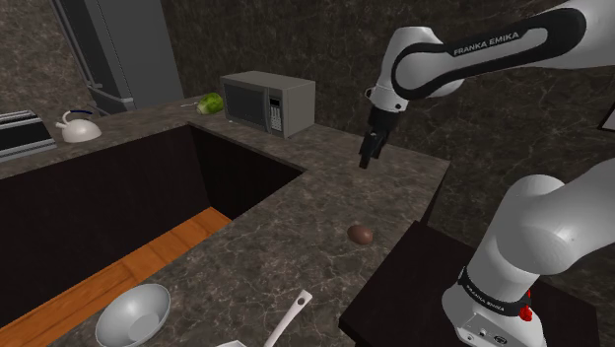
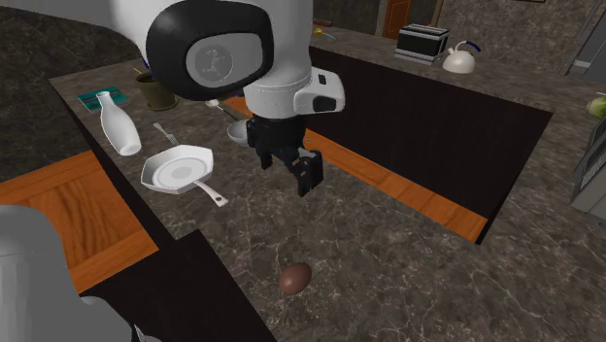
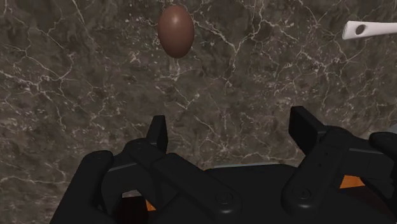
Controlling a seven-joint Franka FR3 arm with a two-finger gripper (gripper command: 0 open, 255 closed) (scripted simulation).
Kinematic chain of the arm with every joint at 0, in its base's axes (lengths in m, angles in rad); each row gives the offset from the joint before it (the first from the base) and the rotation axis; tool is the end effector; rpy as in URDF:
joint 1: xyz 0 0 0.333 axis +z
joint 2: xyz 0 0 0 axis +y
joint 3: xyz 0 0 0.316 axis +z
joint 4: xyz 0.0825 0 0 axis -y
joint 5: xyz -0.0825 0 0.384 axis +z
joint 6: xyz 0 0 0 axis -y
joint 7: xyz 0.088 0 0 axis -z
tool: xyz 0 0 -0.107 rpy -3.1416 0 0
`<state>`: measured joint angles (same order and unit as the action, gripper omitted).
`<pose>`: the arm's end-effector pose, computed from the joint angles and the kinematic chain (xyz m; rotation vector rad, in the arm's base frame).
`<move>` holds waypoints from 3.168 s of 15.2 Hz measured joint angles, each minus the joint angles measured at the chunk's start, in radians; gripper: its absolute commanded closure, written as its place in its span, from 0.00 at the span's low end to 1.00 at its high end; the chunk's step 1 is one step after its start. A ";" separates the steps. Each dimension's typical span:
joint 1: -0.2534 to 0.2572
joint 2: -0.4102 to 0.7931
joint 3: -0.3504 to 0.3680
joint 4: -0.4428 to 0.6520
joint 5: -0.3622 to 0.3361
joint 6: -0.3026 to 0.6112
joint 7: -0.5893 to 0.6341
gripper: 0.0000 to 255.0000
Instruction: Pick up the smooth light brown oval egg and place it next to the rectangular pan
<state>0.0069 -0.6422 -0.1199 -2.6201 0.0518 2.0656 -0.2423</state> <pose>0.3576 -0.0384 0.4590 -3.0287 -0.1930 -0.1547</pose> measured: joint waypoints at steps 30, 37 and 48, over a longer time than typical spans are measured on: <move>0.085 0.852 -0.080 -0.060 0.647 0.720 -0.605 0.00; 0.083 0.854 -0.078 -0.059 0.652 0.722 -0.608 1.00; 0.102 0.802 -0.111 -0.074 0.577 0.694 -0.545 1.00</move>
<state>0.1086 0.1602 -0.2308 -2.6946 0.6284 2.7592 -0.7878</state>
